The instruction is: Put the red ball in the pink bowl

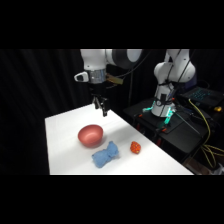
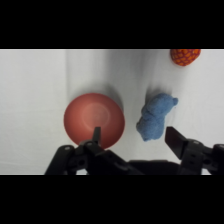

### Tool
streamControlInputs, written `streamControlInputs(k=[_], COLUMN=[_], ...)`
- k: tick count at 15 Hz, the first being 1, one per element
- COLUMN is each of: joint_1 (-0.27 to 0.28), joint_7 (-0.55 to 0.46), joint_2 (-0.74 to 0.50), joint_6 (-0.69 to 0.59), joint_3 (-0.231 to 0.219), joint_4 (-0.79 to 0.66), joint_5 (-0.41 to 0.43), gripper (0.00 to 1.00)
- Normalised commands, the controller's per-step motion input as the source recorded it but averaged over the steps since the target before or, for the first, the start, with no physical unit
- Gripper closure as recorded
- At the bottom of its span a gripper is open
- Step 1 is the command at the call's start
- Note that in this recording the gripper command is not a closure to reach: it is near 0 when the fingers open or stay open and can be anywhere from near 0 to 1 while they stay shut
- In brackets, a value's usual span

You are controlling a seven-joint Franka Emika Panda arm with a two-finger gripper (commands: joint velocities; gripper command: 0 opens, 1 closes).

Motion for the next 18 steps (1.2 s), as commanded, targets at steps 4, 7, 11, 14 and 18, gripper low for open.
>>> streamControlInputs(k=[4, 7, 11, 14, 18], joint_1=[0.025, 0.078, 0.106, 0.084, 0.059], joint_7=[0.02, 0.28, 0.35, 0.37, 0.35], joint_2=[-0.09, -0.35, -0.46, -0.36, -0.08], joint_6=[0.02, 0.3, 0.42, 0.41, 0.44], joint_3=[0.039, 0.043, 0.083, 0.103, 0.104], joint_4=[-0.02, -0.43, -0.61, -0.59, -0.4], joint_5=[0.122, -0.103, -0.159, -0.174, -0.204], gripper=[0.0, 0.0, 0.0, 0.0, 0.0])
